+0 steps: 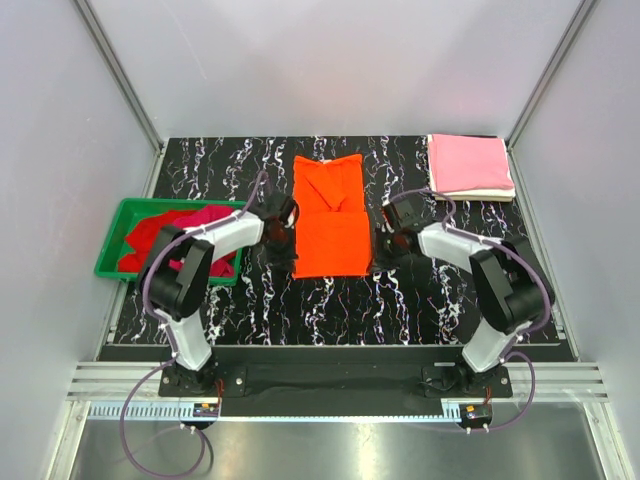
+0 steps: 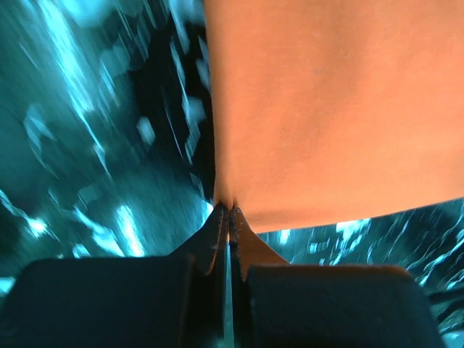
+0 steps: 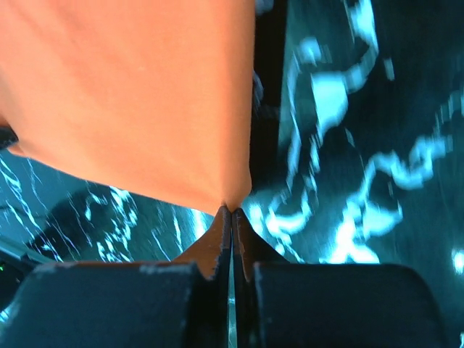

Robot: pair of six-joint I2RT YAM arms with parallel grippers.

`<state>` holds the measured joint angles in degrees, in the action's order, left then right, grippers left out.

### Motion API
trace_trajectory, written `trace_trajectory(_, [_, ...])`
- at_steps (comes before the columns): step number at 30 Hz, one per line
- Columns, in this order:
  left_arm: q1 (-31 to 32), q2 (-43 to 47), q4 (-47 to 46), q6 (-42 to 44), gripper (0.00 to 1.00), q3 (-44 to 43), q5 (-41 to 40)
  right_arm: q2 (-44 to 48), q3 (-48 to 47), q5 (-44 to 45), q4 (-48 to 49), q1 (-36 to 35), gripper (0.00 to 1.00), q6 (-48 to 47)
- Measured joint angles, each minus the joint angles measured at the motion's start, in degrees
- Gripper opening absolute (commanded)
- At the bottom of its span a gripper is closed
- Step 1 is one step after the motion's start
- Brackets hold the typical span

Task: Fold and stack the t-shirts
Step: Fold the tshirt

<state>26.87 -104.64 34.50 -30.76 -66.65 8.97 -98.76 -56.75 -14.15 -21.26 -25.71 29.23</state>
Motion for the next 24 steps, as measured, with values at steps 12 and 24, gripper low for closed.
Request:
trace_trajectory(12, [12.7, 17.2, -0.2, -5.6, 0.25, 17.6, -3.5, 19.5, 19.6, -0.2, -1.7, -6.3, 0.18, 7.2])
trace_trajectory(24, [12.7, 27.8, 3.4, -5.1, 0.49, 21.8, -5.5, 33.1, 20.1, 5.2, -10.9, -8.5, 0.07, 14.1])
